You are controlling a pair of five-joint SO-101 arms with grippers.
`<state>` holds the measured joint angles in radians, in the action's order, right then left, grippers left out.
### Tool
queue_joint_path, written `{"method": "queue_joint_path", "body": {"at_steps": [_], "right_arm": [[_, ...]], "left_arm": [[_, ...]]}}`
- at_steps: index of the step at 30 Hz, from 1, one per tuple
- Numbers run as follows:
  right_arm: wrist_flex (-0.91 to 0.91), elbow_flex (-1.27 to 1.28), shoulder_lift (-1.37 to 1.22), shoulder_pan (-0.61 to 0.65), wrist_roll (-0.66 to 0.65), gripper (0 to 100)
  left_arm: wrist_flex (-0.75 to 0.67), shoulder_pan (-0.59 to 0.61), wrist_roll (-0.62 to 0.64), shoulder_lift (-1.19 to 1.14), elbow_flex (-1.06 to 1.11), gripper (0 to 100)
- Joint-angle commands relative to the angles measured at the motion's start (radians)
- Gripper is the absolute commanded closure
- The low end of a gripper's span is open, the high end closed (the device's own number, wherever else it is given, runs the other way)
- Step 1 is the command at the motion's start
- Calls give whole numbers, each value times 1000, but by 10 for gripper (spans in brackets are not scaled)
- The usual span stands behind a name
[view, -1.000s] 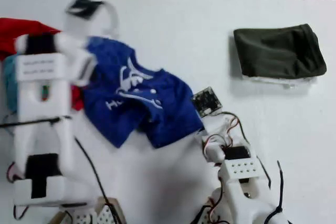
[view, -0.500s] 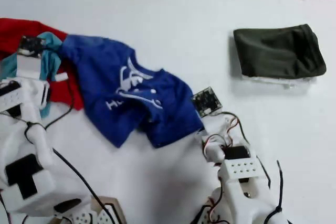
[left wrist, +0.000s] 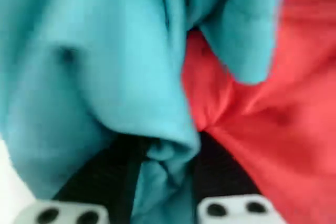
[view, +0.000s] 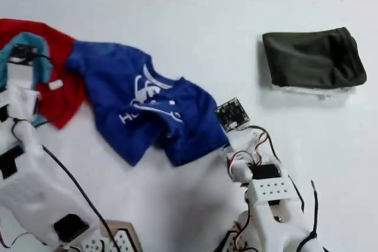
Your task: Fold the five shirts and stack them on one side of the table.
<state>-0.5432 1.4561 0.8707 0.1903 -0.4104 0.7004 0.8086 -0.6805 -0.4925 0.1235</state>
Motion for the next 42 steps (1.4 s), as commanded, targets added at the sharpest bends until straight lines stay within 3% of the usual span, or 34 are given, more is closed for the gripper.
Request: {"method": "queue_joint_path", "body": {"at_steps": [1, 8, 13, 23, 28, 31, 36, 42], "right_arm": [[15, -5, 27, -13, 8, 961], [16, -5, 27, -13, 8, 961], [16, -5, 27, -13, 8, 961], [18, -5, 27, -13, 8, 961], [18, -5, 27, -13, 8, 961], [18, -5, 27, -13, 8, 961], [18, -5, 27, -13, 8, 961], [19, -5, 27, -13, 8, 961]], "left_arm": [[8, 167, 0, -71, -134, 975], [23, 417, 0, -81, -298, 974], [244, 488, 0, -81, -426, 974], [853, 353, 0, -83, -748, 957], [1051, 292, 0, -83, -1017, 790], [1083, 262, 25, -83, -1173, 723], [1083, 245, 72, -83, -1368, 722], [1085, 196, 161, -94, -1360, 722]]}}
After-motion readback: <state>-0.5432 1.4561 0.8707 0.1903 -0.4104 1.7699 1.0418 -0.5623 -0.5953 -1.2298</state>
